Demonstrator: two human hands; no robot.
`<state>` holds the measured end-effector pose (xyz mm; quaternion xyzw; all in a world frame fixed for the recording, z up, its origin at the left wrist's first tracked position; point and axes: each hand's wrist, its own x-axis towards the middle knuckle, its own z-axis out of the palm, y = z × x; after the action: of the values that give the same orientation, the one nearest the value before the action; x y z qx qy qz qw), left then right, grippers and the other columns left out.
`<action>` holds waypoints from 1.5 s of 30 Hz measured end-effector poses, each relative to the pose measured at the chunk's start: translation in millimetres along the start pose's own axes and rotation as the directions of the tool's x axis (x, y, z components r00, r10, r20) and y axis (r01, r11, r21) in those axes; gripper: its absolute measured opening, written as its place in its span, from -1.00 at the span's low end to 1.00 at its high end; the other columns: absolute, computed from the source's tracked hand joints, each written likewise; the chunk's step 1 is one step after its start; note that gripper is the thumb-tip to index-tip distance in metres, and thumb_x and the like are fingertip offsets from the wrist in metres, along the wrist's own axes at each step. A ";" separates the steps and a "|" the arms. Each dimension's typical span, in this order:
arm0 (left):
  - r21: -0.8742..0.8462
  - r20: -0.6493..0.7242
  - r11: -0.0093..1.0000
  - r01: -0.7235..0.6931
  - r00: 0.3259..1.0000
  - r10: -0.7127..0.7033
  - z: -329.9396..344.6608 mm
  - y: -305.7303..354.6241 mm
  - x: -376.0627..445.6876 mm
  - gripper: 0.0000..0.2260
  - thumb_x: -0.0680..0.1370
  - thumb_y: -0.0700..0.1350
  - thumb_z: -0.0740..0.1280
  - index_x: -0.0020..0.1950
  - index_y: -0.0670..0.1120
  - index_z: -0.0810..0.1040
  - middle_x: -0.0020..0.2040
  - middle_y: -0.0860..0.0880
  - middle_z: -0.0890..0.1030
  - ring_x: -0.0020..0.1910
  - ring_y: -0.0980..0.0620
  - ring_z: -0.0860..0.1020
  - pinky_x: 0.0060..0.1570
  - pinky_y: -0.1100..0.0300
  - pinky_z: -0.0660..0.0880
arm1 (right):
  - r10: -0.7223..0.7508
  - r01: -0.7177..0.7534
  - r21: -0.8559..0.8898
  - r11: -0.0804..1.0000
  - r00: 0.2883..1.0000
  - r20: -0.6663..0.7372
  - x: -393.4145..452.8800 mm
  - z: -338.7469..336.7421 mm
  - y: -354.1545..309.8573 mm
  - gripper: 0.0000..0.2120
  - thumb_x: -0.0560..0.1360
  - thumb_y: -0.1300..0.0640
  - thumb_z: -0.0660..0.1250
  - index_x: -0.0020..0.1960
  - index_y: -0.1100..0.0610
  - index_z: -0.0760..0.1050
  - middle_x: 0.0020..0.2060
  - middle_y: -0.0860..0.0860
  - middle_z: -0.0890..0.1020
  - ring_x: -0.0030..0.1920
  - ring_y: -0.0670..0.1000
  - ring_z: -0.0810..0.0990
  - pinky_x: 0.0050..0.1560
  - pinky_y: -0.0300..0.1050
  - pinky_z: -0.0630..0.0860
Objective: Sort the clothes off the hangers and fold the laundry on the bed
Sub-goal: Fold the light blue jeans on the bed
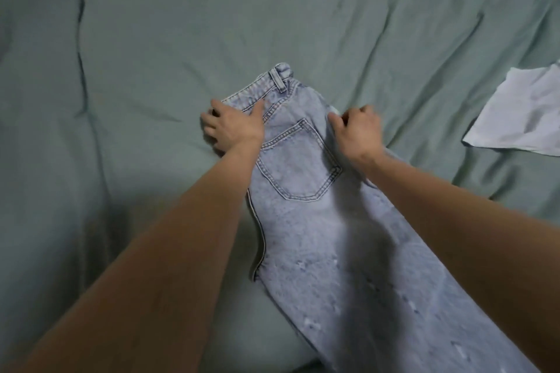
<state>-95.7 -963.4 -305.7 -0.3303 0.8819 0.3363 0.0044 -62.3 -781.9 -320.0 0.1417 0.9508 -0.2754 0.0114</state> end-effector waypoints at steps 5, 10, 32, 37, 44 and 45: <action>-0.374 -0.033 0.923 0.093 0.993 -0.113 -6.3 -18.6 26.0 -0.36 0.50 0.07 0.42 0.44 -0.18 0.26 0.42 -0.18 0.37 0.39 -0.19 0.37 0.32 0.06 0.31 | -0.150 0.152 0.048 0.987 0.988 -0.036 13.3 3.8 -20.8 -0.84 0.60 0.12 0.18 -0.02 0.22 0.44 0.00 0.26 0.53 0.02 0.26 0.48 -0.15 -0.05 0.22; -0.201 -0.040 0.975 0.090 0.994 -0.100 -11.1 -22.6 26.1 -0.42 0.52 -0.06 0.40 0.45 -0.15 0.24 0.44 -0.21 0.28 0.42 -0.21 0.27 0.35 0.06 0.24 | -0.014 0.015 -0.017 1.000 0.995 0.098 22.0 15.1 -37.6 -0.82 0.54 0.18 0.19 0.12 0.20 0.37 0.11 0.27 0.54 0.11 0.28 0.51 0.03 0.05 0.42; -0.379 0.092 0.861 -0.338 0.913 0.399 -56.7 -49.9 21.3 -0.79 0.39 -0.03 0.54 -0.19 -0.09 0.57 -0.35 0.05 0.55 -0.37 0.15 0.49 -0.26 0.30 0.46 | -0.574 0.533 -0.254 0.807 0.810 -0.124 -44.0 46.2 -76.5 -0.77 0.51 -0.01 0.24 -0.02 0.17 0.40 -0.14 0.11 0.47 -0.13 0.16 0.45 -0.11 0.01 0.36; -0.532 0.116 0.792 -0.298 0.901 0.417 -64.5 -38.7 14.3 -0.78 0.51 -0.18 0.43 -0.28 -0.08 0.46 -0.41 0.03 0.49 -0.48 0.25 0.40 -0.38 0.37 0.34 | -0.484 0.485 0.011 0.874 0.874 -0.048 -51.0 41.5 -73.8 -0.65 0.57 -0.08 0.22 0.12 0.21 0.42 -0.03 0.12 0.50 0.01 0.14 0.44 0.08 -0.09 0.27; -0.778 -0.040 0.629 0.018 0.996 -0.078 -98.4 -14.9 73.9 -0.78 0.58 -0.33 0.15 -0.20 -0.07 0.40 -0.58 0.09 0.49 -0.59 0.22 0.46 -0.48 0.34 0.41 | -0.316 0.316 0.185 0.930 0.948 -0.034 -61.5 33.0 -62.1 -0.73 0.61 0.05 0.20 0.20 0.19 0.47 0.00 0.12 0.49 0.07 0.12 0.44 0.09 -0.09 0.29; -0.752 -0.040 0.657 -0.049 0.999 0.029 -107.9 -14.2 81.8 -0.79 0.57 -0.37 0.15 -0.14 -0.07 0.40 -0.49 0.08 0.53 -0.56 0.22 0.46 -0.49 0.37 0.38 | -0.317 0.318 0.195 0.928 0.948 -0.041 -58.8 32.2 -64.2 -0.74 0.61 0.05 0.21 0.18 0.19 0.48 -0.02 0.12 0.49 0.05 0.13 0.44 0.07 -0.07 0.29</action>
<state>-128.2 -1083.0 -249.5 -0.2877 0.6708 0.6668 -0.1507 -25.4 -866.2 -308.1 -0.0122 0.9289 -0.3666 -0.0517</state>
